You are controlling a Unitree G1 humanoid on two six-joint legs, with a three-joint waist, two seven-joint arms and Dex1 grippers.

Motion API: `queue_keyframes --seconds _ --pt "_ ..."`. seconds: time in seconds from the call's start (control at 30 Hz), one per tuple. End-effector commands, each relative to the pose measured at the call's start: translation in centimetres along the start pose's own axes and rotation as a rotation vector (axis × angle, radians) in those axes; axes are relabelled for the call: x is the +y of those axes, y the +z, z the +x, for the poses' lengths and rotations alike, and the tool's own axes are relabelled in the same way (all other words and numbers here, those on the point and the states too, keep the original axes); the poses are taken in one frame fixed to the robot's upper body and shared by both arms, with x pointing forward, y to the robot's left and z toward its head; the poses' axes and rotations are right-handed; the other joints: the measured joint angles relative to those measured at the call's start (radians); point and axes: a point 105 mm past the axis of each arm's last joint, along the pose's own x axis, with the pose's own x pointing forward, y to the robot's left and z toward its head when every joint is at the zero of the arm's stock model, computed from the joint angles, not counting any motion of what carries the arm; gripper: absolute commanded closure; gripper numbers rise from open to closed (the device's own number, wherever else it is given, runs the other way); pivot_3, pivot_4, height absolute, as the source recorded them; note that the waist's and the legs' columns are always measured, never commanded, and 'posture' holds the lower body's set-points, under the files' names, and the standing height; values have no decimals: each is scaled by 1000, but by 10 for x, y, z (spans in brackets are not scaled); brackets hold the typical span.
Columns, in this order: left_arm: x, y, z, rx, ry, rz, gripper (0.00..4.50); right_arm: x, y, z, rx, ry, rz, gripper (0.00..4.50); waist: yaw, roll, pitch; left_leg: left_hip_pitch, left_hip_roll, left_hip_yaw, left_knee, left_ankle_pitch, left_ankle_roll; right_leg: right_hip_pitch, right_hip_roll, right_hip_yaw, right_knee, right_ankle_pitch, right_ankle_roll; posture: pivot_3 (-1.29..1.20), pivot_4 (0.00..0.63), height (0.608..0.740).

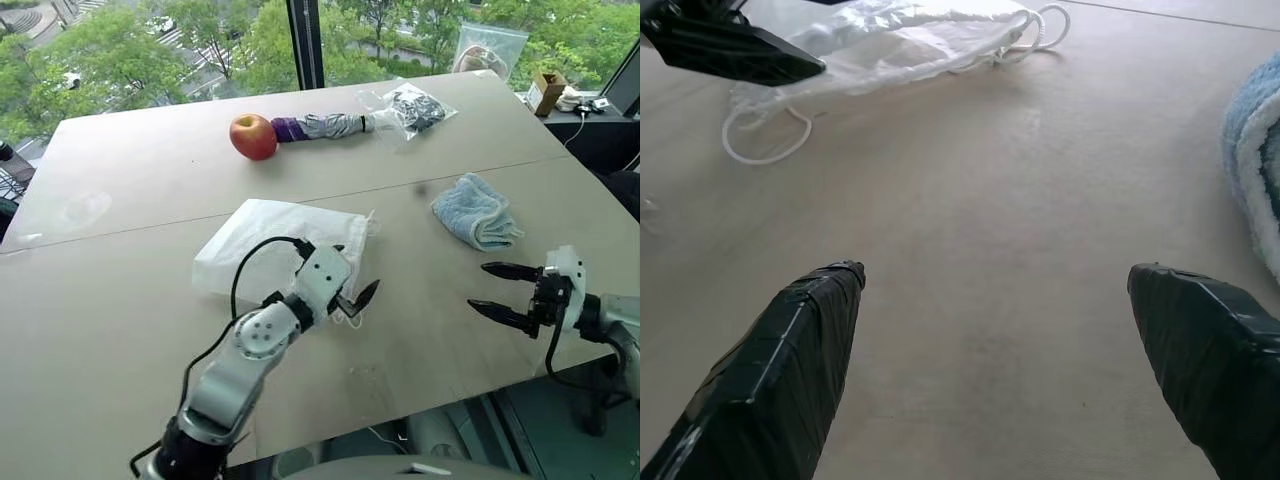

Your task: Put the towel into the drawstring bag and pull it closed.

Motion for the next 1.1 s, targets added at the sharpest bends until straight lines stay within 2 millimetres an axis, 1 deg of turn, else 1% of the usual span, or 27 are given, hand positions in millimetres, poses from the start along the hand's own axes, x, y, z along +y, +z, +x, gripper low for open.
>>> queue_keyframes --seconds 0.03,0.17,0.33,0.5,0.6,0.7,0.73,0.77,0.87,0.9,1.1 --pt "-10 11 5 0 110 18 9 1 18 -13 -24 -26 -29 0 1 0 0 0 0 0 0 0 0 0 0 0 0 0 0 0 150 740" --pt "-16 9 9 32 153 16 9 1 20 -21 -6 -30 -23 0 1 0 0 -1 -1 0 1 0 0 0 -1 0 0 -2 3 0 150 740" --pt "-6 2 6 65 283 22 9 2 24 -25 10 -23 -22 0 0 0 0 0 0 -1 1 0 0 0 0 -1 0 -2 3 0 150 740" --pt "-4 1 2 82 343 49 9 3 27 -24 11 -19 -21 0 1 0 0 -1 -1 -1 1 0 0 0 0 0 0 -2 3 0 150 740" --pt "-4 1 -2 80 377 68 857 2 28 -20 7 -14 -24 0 1 0 0 -1 -1 -1 1 0 0 0 0 0 0 -2 3 0 150 740" --pt "-1 -3 -4 98 401 79 2161 1 29 -17 1 -12 -29 0 1 0 0 -1 -1 -1 1 0 0 0 0 0 0 -2 3 0 150 740" --pt "1 -4 -5 104 413 83 2483 0 29 -16 0 -11 -30 0 1 0 0 -1 -1 -1 1 0 0 0 0 -1 0 -2 3 0 150 740" --pt "3 -5 -5 109 424 90 3067 0 29 -16 -1 -10 -31 0 1 0 0 -1 -1 -1 1 0 0 0 0 -1 0 -2 2 0 150 740" --pt "10 -8 -9 116 456 112 4411 -1 30 -11 -11 -2 -35 0 1 0 0 -1 -1 -1 1 0 0 0 0 -1 0 -3 2 0 150 740" --pt "13 -7 -10 111 467 114 4474 -1 31 -9 -16 2 -37 0 0 0 0 -1 -1 -1 1 0 0 0 0 -1 0 -3 2 0 150 740" --pt "27 -4 -15 79 524 122 4474 -5 36 0 -53 1 -49 0 1 0 0 -1 -1 -1 1 0 0 0 -1 -1 0 -1 2 0 150 740"
